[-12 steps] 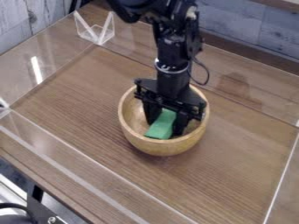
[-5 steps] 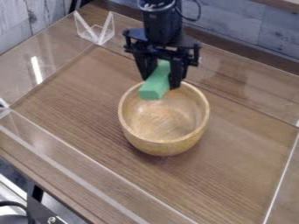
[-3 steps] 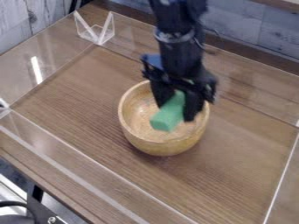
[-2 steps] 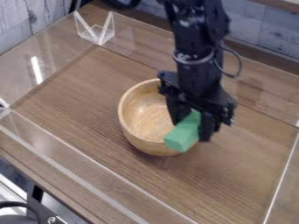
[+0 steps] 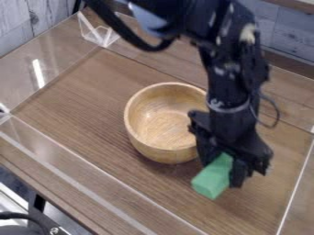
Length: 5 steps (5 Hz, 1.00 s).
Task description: Move green stick from inside the wooden bowl to the table next to it
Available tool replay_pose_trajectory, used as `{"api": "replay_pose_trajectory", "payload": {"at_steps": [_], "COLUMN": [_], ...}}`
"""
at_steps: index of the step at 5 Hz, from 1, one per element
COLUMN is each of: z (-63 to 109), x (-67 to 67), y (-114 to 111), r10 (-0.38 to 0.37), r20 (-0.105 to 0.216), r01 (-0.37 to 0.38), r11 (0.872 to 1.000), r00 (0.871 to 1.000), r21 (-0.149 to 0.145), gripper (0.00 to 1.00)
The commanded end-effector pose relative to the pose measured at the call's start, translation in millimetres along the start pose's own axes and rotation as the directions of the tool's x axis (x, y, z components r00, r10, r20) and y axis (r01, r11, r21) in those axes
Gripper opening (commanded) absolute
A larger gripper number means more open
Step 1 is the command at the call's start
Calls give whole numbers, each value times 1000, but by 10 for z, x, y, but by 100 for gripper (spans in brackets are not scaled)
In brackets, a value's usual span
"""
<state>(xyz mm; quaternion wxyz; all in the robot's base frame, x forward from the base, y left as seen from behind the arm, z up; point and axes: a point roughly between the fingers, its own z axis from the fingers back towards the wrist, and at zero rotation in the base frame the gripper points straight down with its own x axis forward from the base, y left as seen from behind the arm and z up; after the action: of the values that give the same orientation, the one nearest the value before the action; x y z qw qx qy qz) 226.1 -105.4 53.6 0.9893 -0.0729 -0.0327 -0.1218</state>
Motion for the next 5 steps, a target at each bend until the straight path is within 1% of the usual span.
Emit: {"api": "replay_pose_trajectory", "payload": {"at_steps": [1, 2, 3, 4, 5], "z": [-104, -242, -307, -279, -255], "x": [42, 37, 41, 40, 36], "y": [-108, -206, -247, -238, -224], "r10": [-20, -50, -77, -143, -176], "r20": [32, 34, 40, 33, 27], "r01": [20, 50, 76, 142, 176], "r11": [1000, 999, 997, 990, 984], "r00": [999, 998, 996, 989, 984], "r21": [-2, 0, 6, 11, 16], "gripper": [0, 0, 0, 0, 0]}}
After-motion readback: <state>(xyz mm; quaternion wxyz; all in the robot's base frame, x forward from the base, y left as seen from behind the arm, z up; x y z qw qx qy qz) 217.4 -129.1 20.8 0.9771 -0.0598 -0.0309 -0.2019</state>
